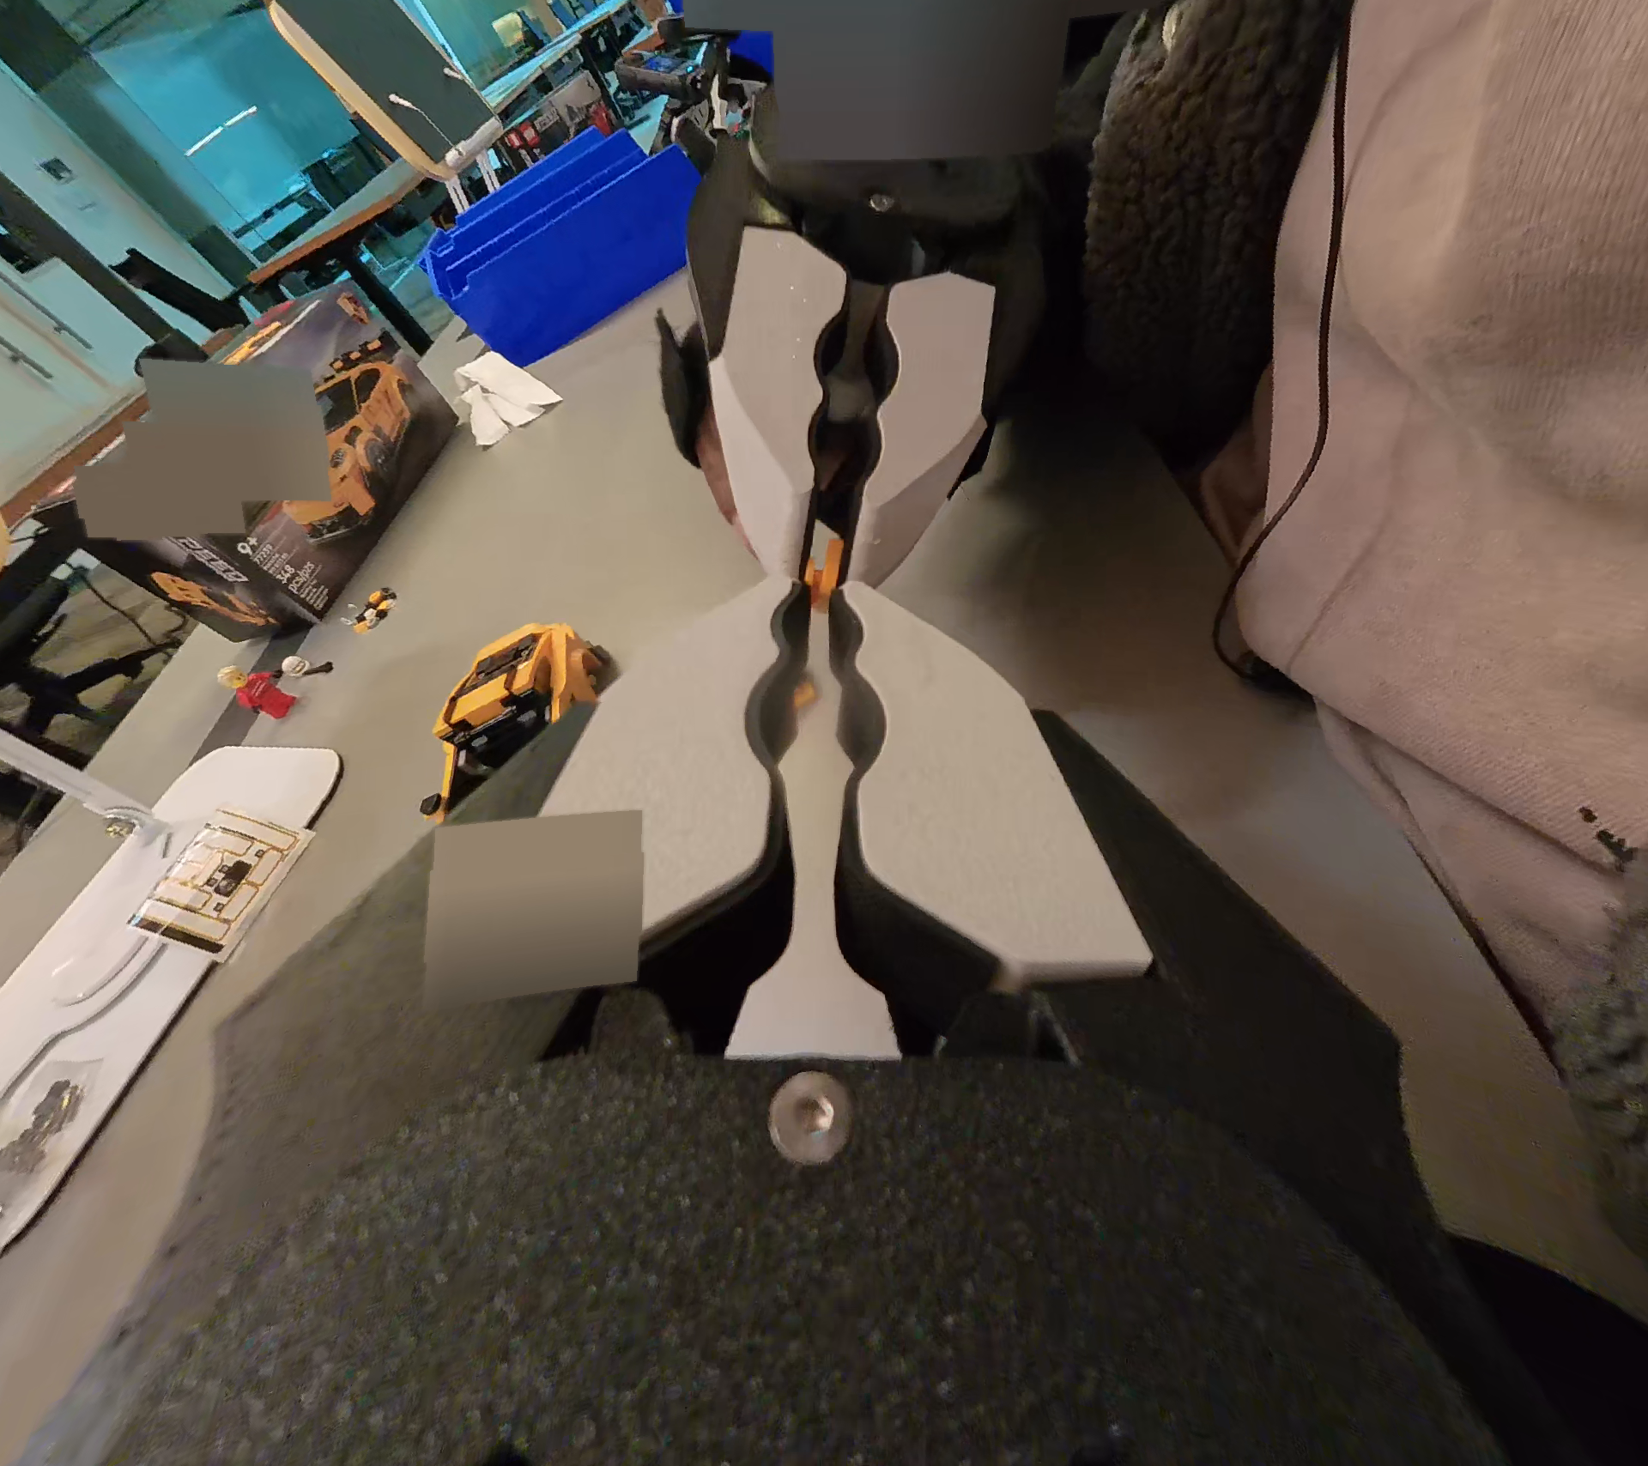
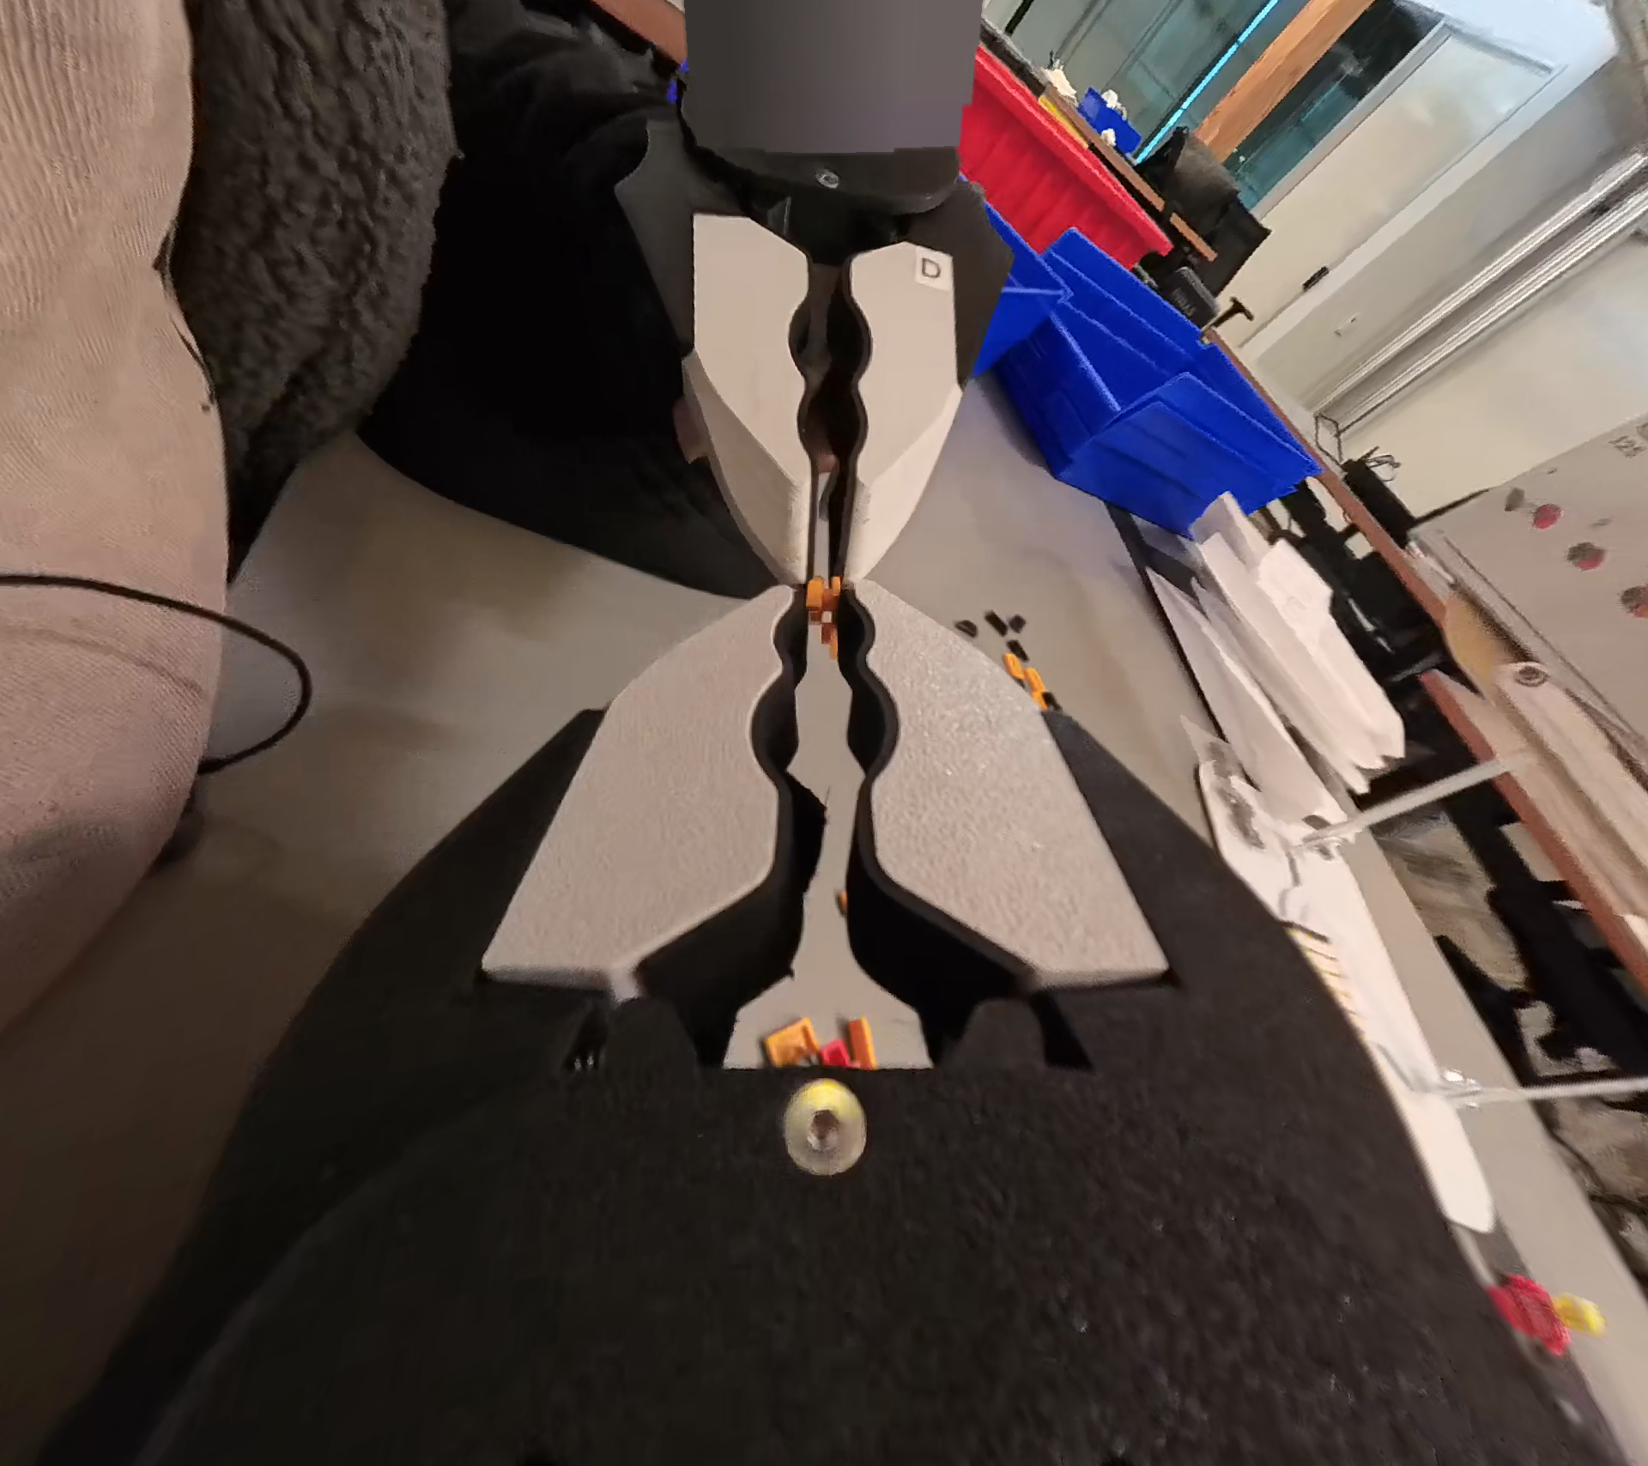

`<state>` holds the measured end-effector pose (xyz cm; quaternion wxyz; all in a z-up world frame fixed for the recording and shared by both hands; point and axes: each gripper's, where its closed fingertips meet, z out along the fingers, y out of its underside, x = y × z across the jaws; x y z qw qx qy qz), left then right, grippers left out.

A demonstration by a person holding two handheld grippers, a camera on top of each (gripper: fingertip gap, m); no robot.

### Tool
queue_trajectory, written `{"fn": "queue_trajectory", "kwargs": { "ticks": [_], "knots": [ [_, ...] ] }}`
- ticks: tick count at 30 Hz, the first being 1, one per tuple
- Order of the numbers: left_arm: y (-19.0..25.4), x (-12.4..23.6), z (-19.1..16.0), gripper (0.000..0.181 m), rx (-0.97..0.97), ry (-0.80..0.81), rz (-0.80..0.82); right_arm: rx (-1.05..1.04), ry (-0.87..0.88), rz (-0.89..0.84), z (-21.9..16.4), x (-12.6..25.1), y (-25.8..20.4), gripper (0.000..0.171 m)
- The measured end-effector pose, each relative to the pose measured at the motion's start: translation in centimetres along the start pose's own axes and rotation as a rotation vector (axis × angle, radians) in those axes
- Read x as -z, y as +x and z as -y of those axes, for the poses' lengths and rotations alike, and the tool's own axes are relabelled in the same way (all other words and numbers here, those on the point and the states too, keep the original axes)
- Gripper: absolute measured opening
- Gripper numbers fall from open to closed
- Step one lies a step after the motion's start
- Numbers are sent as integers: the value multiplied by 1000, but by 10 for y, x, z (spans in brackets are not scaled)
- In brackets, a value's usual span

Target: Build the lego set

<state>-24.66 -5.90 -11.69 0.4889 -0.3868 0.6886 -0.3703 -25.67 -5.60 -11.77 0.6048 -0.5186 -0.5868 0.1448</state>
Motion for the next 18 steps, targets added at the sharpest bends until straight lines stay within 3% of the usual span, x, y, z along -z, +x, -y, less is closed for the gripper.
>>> {"fn": "queue_trajectory", "kwargs": {
  "ticks": [7, 18],
  "knots": [
    [-1, 0, 3, 4, -16, 28, 25, 47, 6, -16, 2, 1, 1, 6],
    [-2, -2, -2, 3, 165, 40, -34, -30, -33, 54, -4, 0, 1, 7]
  ]
}}
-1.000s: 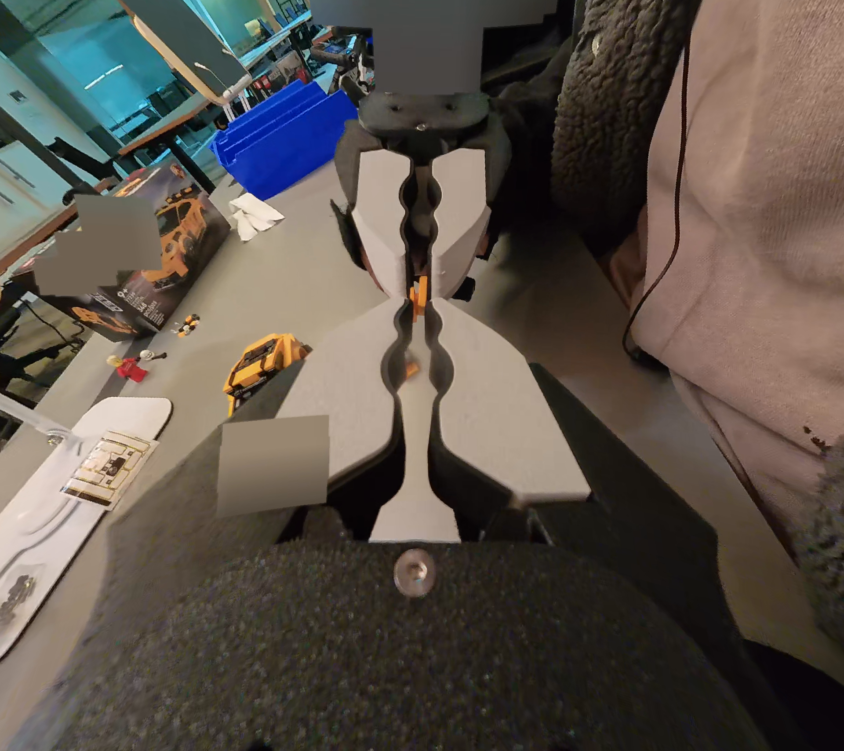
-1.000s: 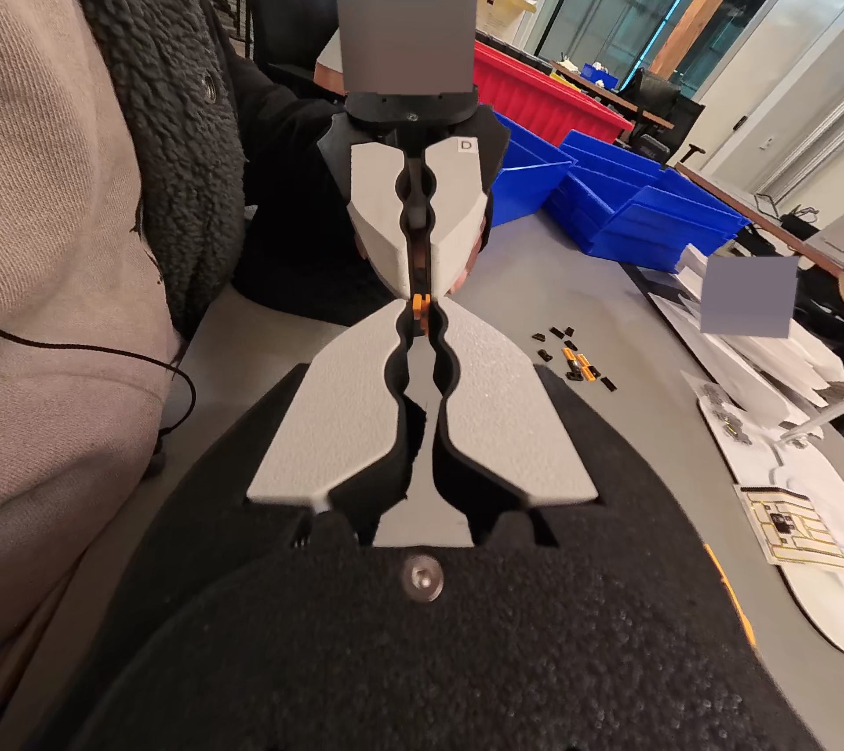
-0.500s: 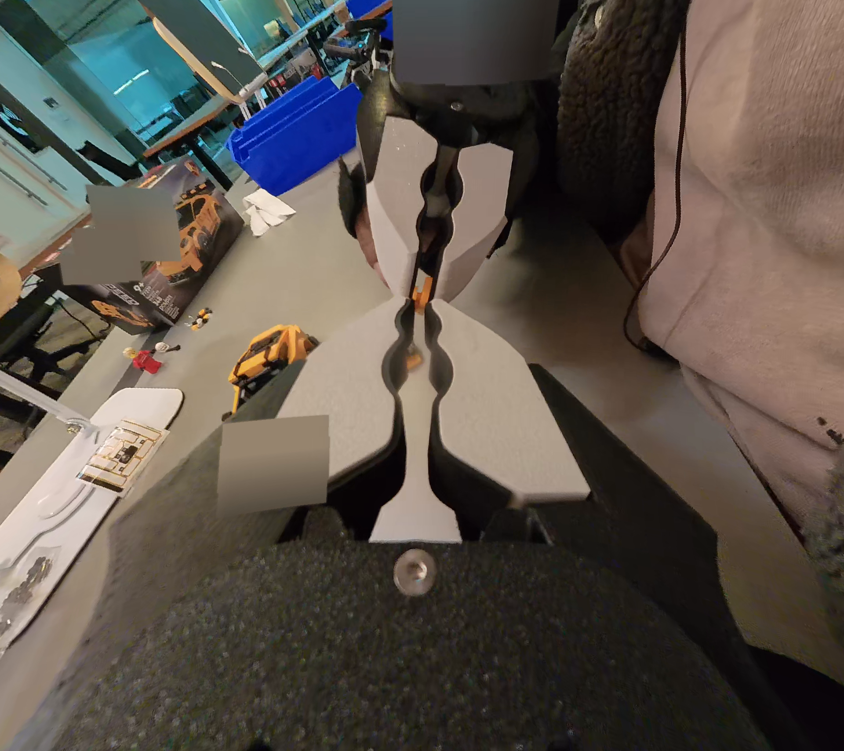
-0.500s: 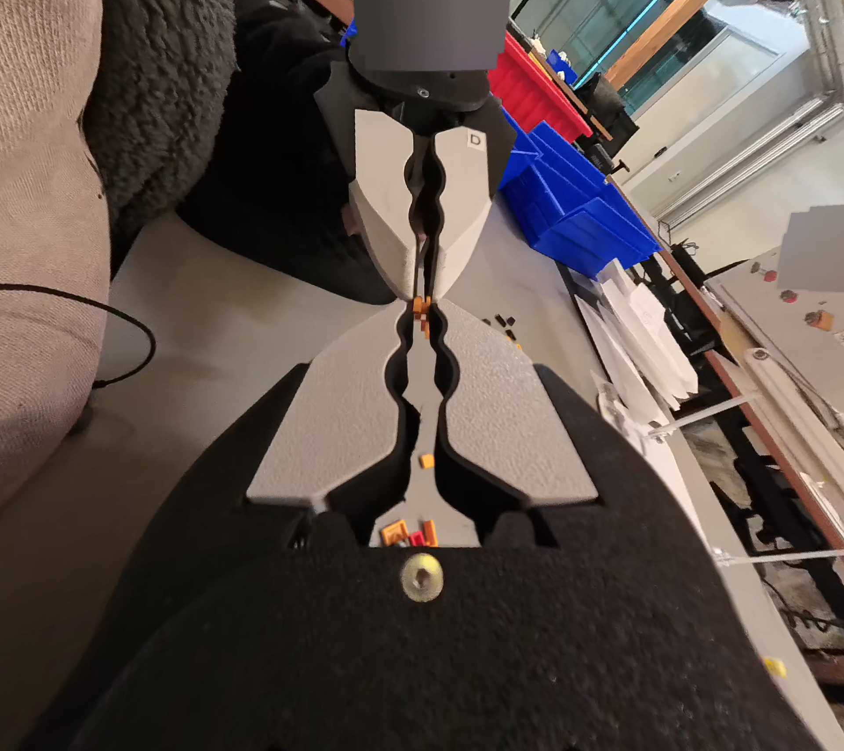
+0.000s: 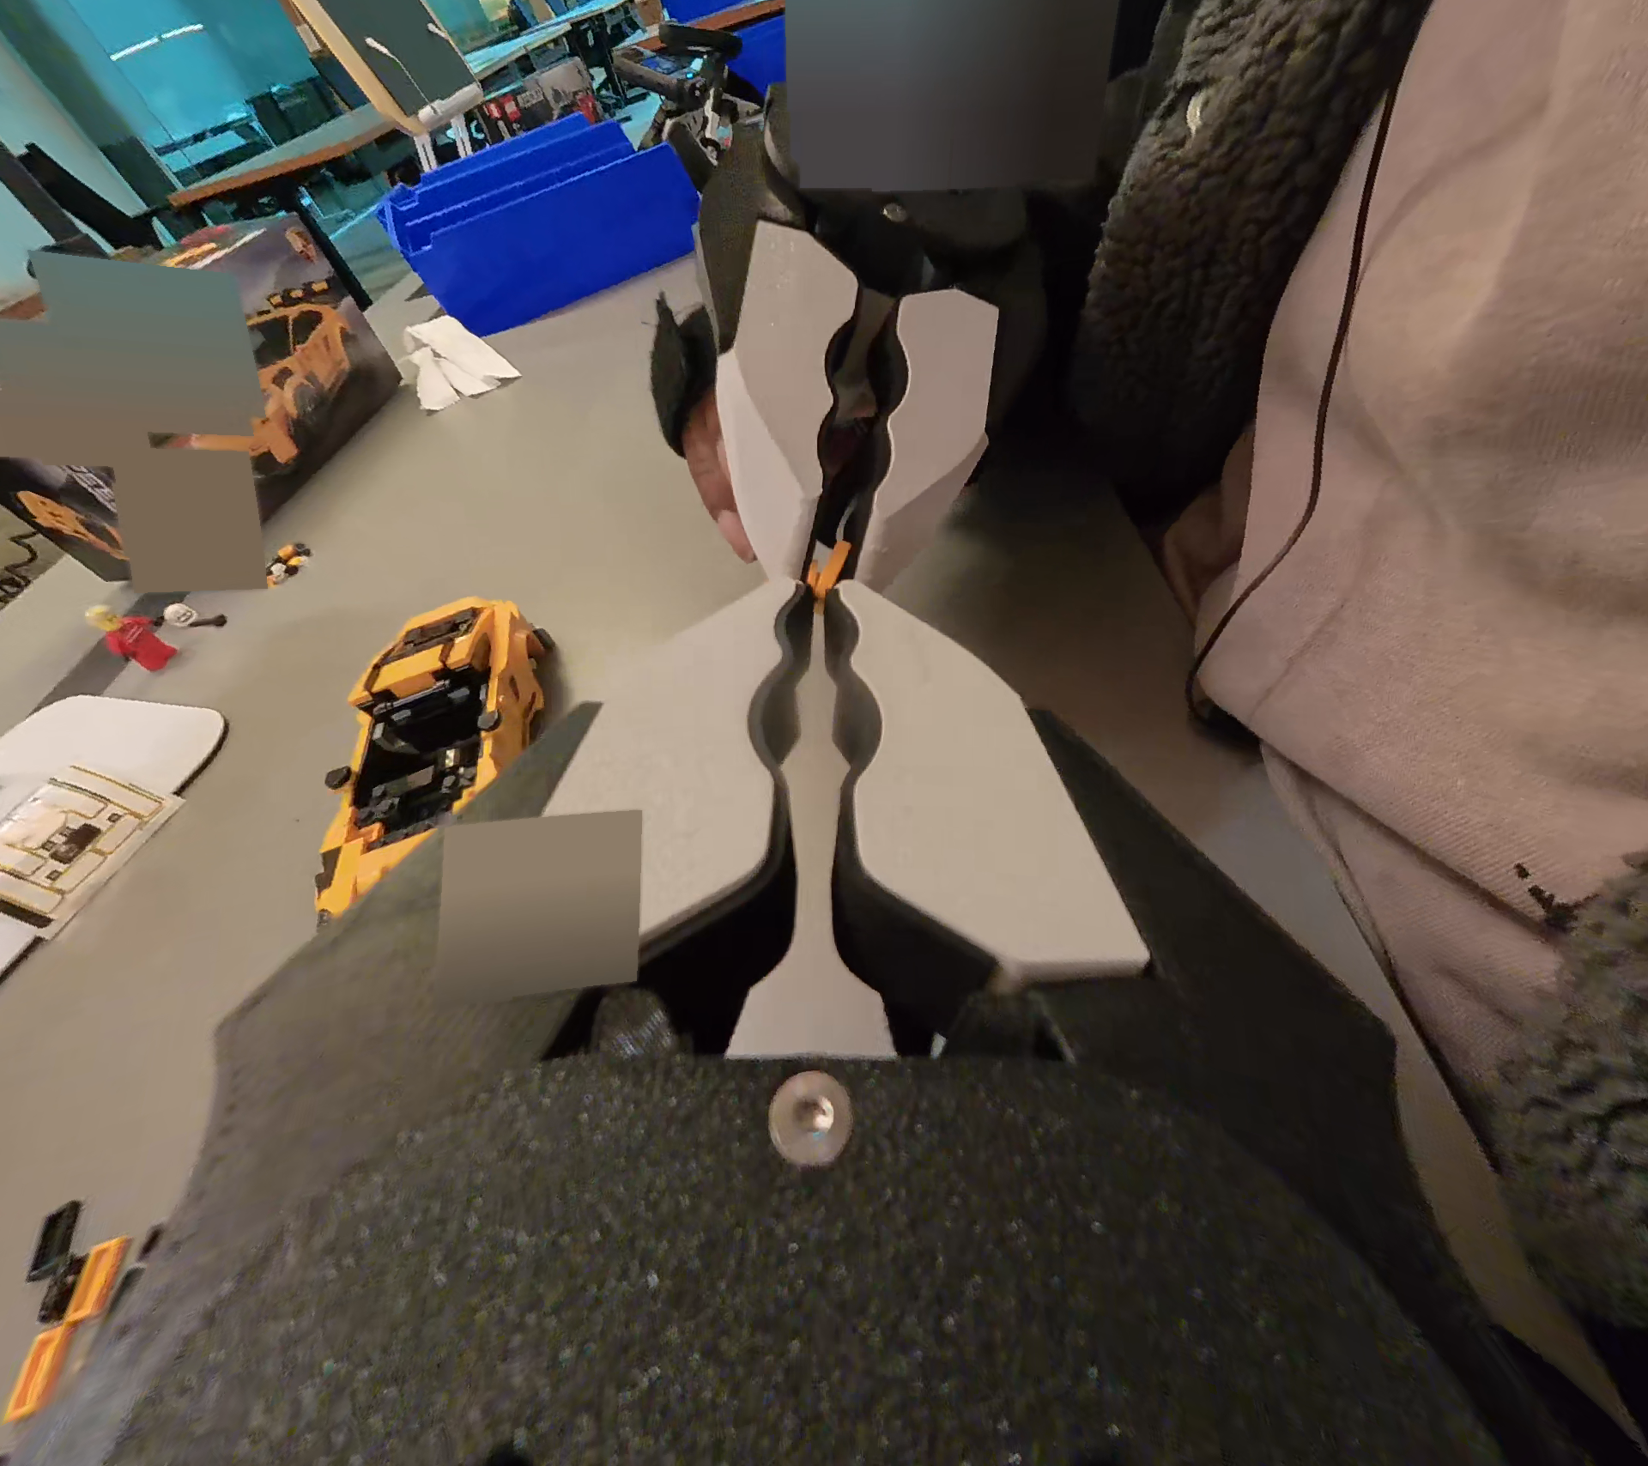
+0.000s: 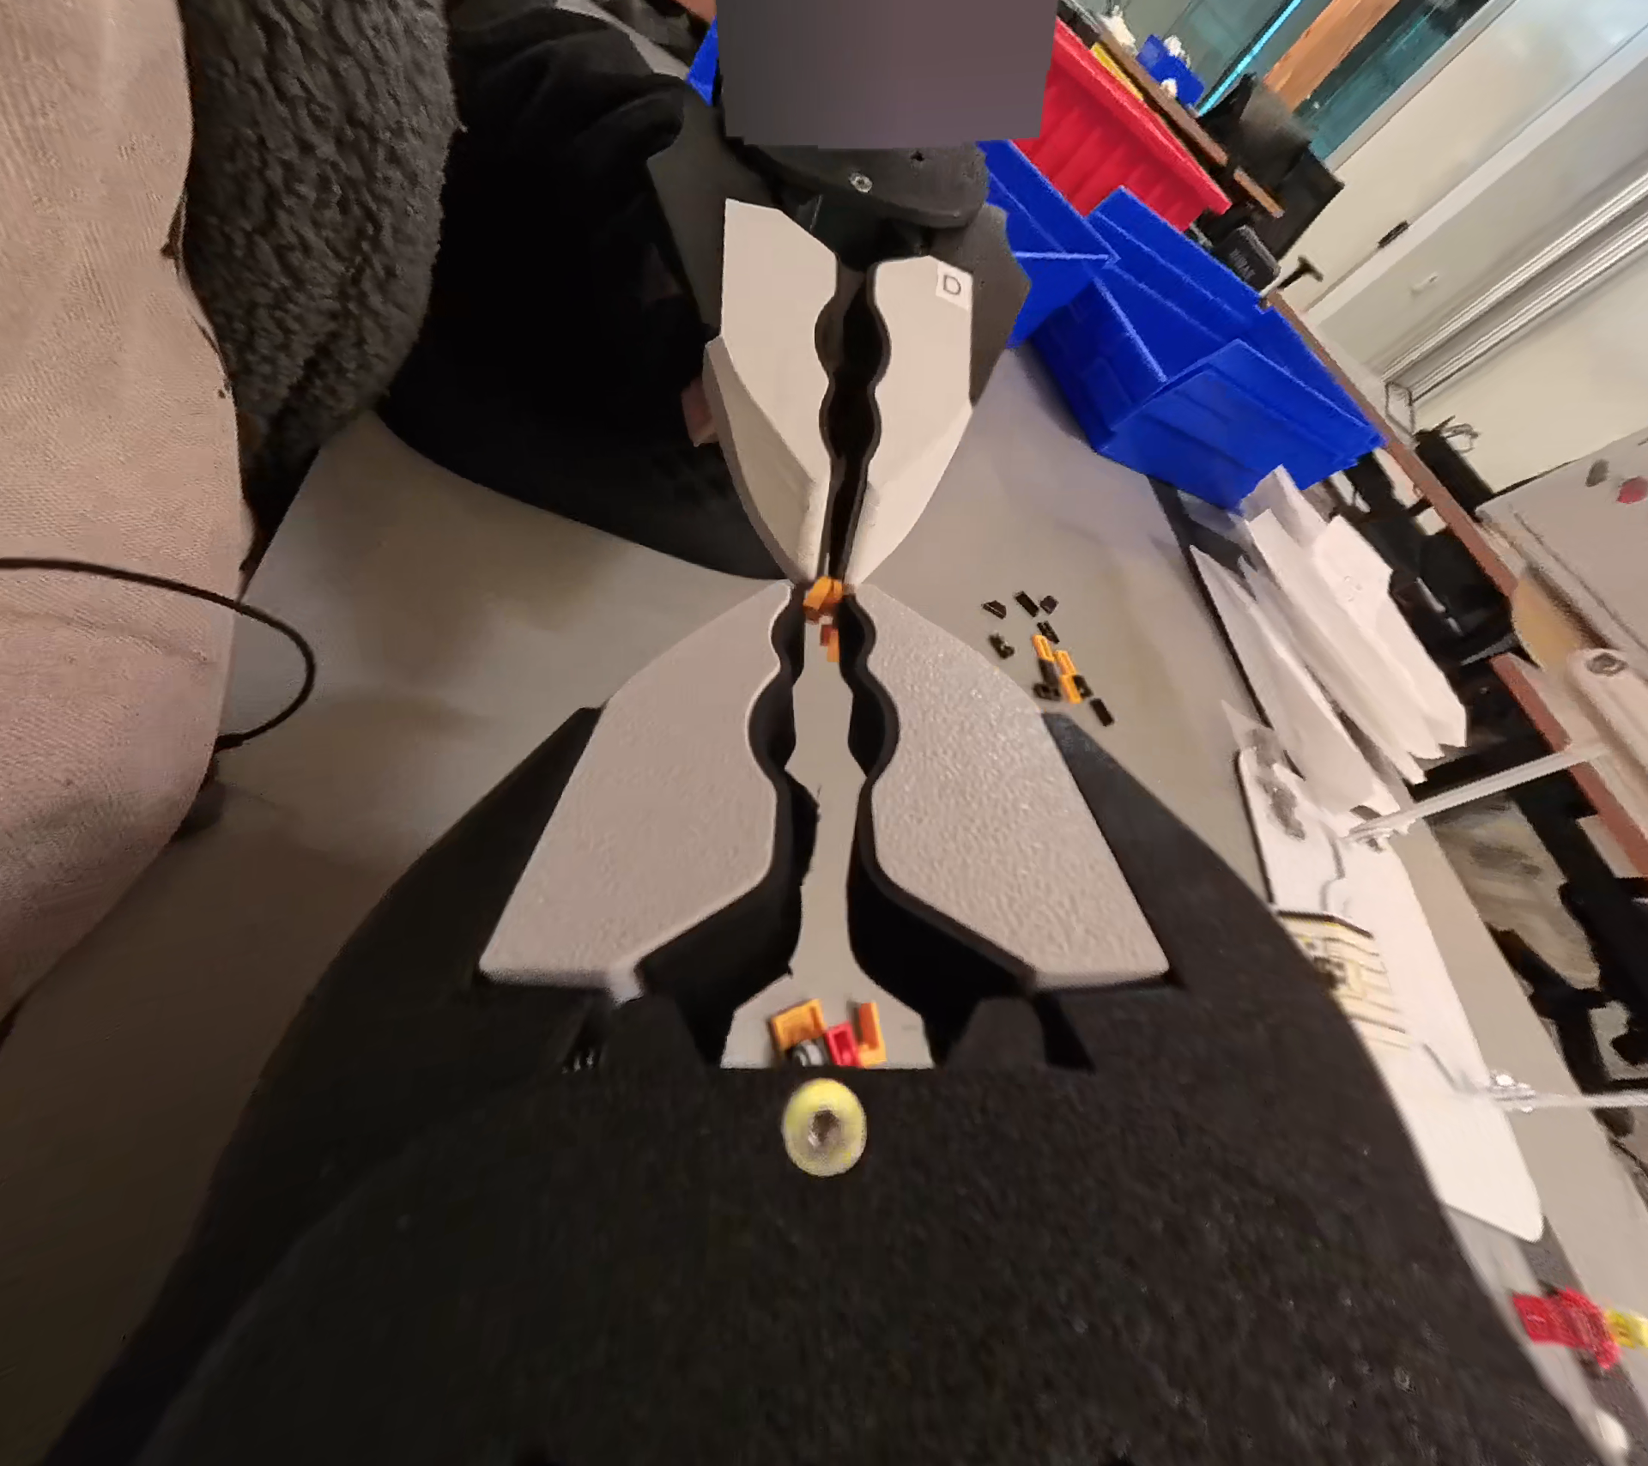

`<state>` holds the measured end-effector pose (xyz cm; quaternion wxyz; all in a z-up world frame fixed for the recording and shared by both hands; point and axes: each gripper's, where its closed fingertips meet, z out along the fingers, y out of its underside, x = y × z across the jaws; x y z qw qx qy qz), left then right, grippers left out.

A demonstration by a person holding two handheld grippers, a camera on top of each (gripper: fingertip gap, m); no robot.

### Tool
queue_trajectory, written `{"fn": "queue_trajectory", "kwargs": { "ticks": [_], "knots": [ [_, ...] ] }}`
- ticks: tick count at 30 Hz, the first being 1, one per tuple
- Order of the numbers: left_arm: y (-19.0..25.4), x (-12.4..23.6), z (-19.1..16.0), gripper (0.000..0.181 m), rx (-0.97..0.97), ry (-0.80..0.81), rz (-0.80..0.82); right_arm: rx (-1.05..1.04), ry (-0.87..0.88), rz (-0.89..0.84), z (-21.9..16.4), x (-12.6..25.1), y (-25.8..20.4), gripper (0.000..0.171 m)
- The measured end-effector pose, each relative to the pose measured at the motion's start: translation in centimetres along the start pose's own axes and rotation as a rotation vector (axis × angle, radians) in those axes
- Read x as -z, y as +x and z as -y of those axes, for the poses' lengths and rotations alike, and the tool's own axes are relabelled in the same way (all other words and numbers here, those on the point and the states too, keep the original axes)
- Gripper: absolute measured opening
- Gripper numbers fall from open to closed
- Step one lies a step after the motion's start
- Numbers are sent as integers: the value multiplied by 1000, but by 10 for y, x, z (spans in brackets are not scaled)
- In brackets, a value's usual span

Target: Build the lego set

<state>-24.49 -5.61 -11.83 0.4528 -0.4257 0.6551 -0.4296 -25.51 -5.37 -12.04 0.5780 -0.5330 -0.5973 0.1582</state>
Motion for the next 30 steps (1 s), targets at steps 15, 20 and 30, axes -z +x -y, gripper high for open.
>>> {"fn": "queue_trajectory", "kwargs": {
  "ticks": [15, 20, 30],
  "knots": [
    [4, 0, -5, 4, -77, -12, 24, -107, -35, 34, -5, -2, -5, 6],
    [4, 0, 1, 3, -162, -13, 65, 78, -7, -46, 2, 1, -2, 7],
    [-3, 2, 1, 2, 27, 38, 30, -44, -15, -22, -1, -1, 5, 6]
  ]
}}
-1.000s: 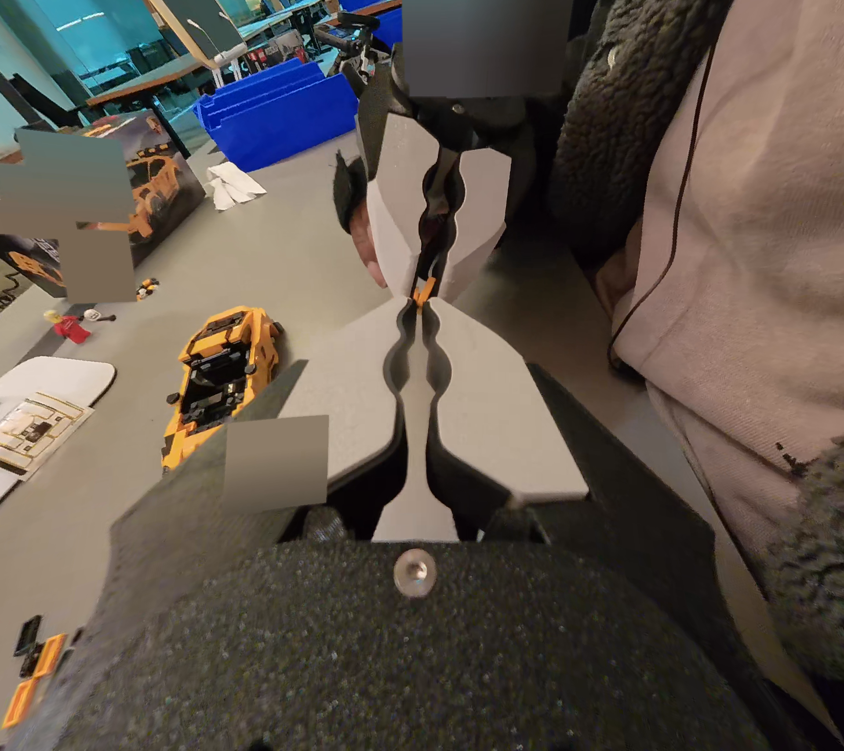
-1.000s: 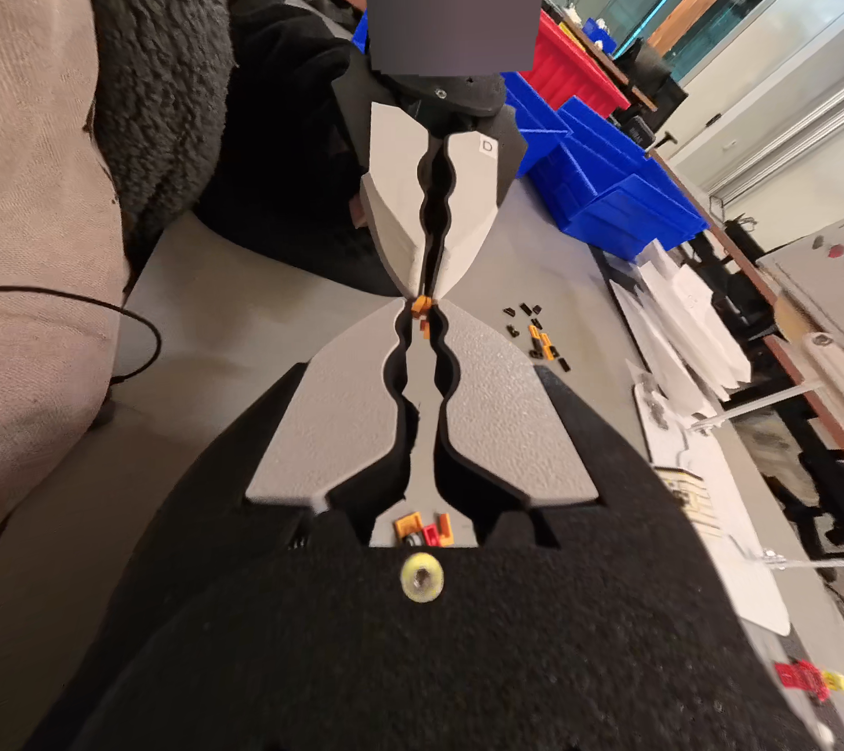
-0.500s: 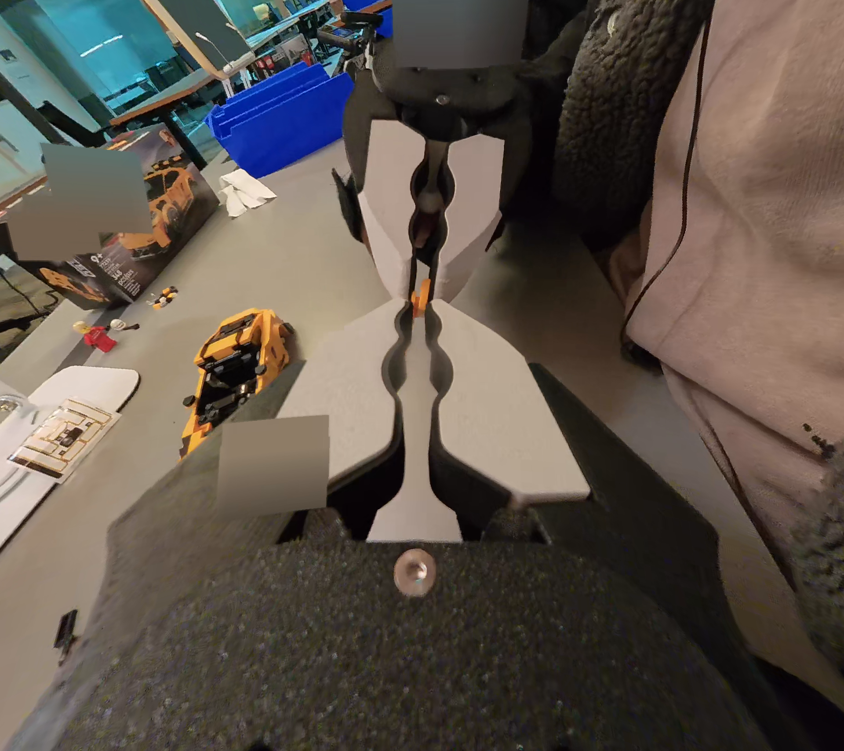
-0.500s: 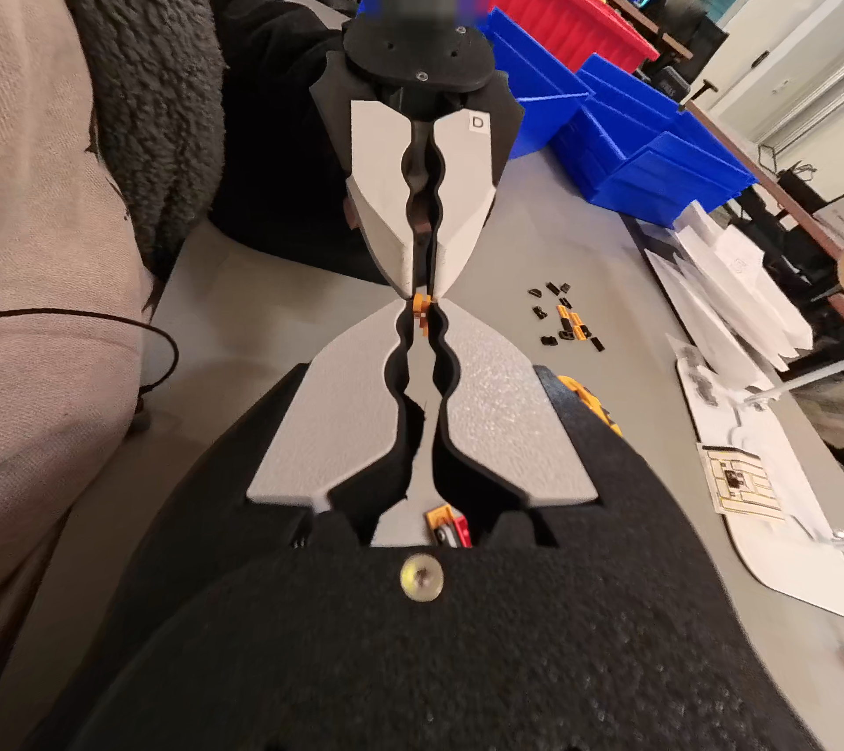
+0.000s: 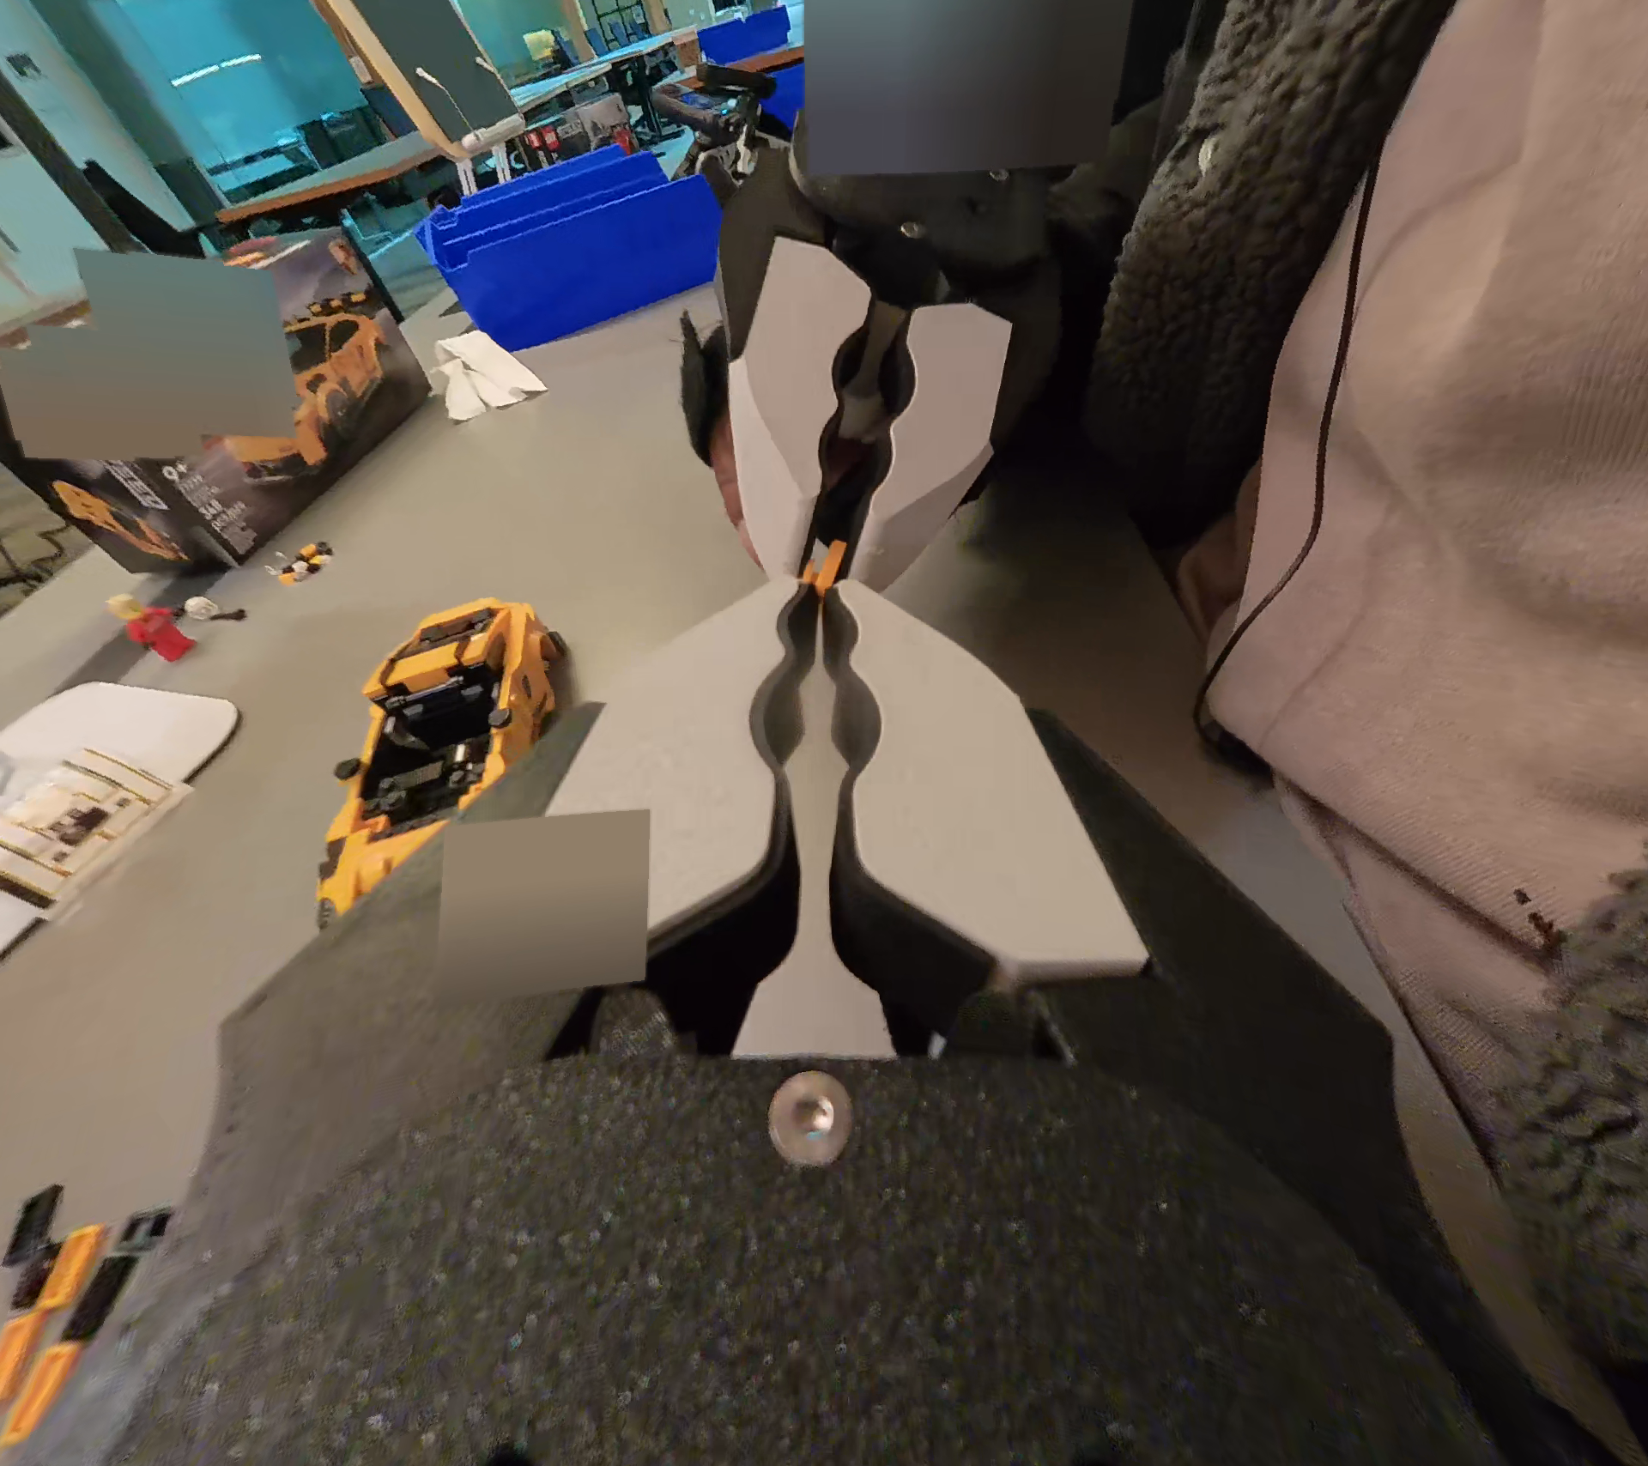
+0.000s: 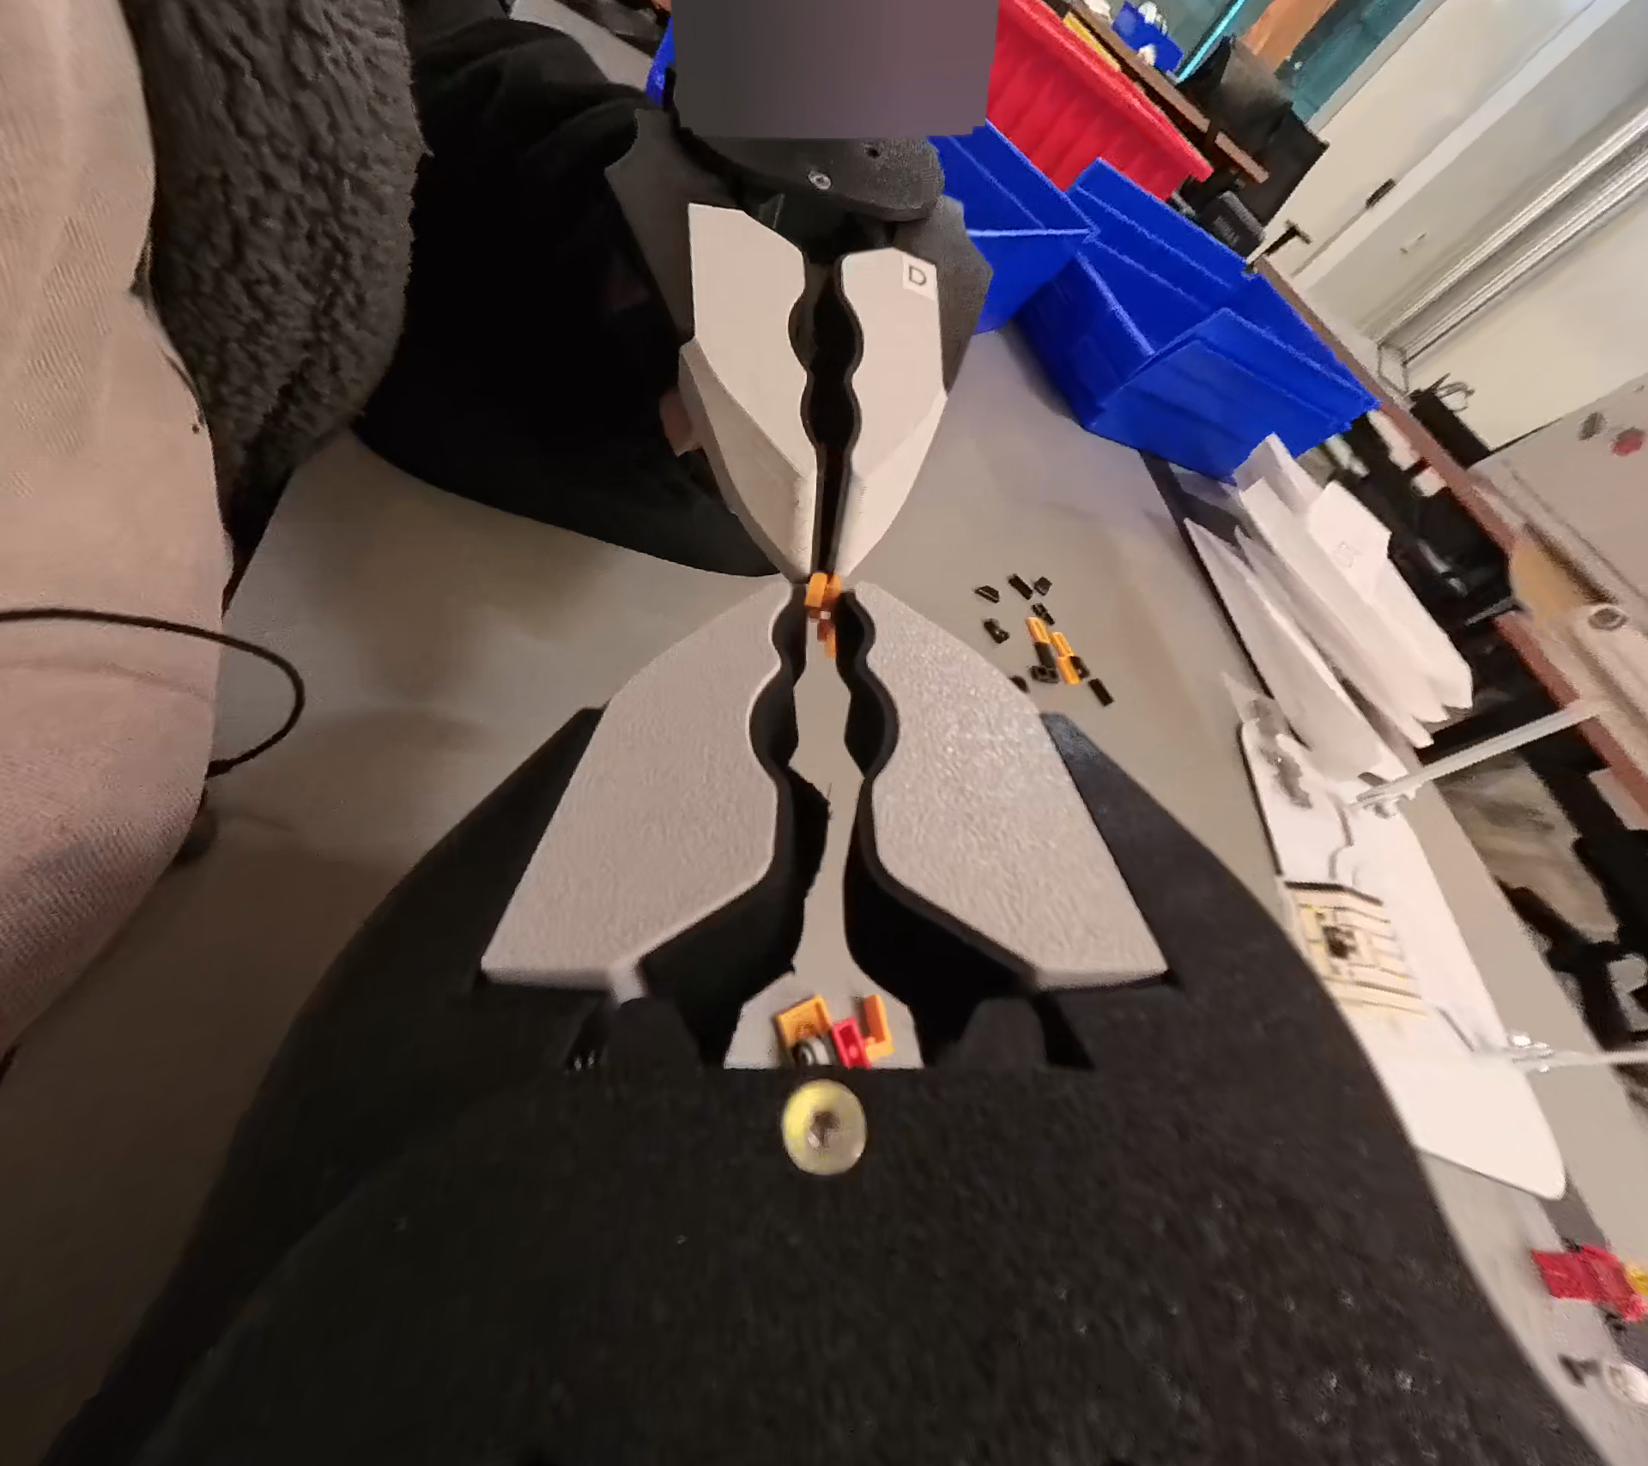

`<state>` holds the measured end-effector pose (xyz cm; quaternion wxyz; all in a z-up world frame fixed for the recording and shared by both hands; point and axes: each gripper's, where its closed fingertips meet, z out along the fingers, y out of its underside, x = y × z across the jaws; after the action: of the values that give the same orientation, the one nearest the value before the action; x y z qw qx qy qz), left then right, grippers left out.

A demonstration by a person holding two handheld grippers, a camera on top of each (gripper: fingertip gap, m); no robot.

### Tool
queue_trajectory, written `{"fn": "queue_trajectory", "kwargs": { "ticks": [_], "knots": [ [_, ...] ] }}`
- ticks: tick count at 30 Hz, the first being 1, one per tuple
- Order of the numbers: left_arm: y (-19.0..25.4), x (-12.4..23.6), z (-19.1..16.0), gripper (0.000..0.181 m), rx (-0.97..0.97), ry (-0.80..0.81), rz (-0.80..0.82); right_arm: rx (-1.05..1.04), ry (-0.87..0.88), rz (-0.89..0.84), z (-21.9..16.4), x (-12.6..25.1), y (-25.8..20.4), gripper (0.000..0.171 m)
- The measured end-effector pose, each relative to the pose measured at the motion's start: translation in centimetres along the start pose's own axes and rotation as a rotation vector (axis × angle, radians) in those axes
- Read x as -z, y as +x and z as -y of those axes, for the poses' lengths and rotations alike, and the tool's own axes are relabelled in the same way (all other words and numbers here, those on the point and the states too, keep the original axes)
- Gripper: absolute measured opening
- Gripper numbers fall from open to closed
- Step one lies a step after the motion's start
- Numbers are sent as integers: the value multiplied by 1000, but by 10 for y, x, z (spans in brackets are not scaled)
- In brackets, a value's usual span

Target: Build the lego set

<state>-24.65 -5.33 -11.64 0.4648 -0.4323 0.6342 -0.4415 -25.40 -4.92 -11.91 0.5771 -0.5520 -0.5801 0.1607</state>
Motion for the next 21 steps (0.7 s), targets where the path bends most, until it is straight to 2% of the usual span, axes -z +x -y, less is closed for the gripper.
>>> {"fn": "queue_trajectory", "kwargs": {
  "ticks": [8, 13, 16, 18, 21],
  "knots": [
    [-4, 1, -4, 2, 73, 4, -9, -63, -20, 14, -6, -4, 2, 6],
    [-2, -3, -3, 5, -85, -5, 50, 106, -6, -26, -4, 0, 2, 6],
    [-3, -3, -2, 9, 62, 16, 1, 157, 2, -53, -4, 0, 1, 6],
    [-4, -2, 2, 10, 99, 50, -10, 147, 8, -47, -4, 0, 1, 6],
    [0, -3, 3, 5, 3, 38, -1, 26, 48, 4, -2, 0, -2, 6]
  ]
}}
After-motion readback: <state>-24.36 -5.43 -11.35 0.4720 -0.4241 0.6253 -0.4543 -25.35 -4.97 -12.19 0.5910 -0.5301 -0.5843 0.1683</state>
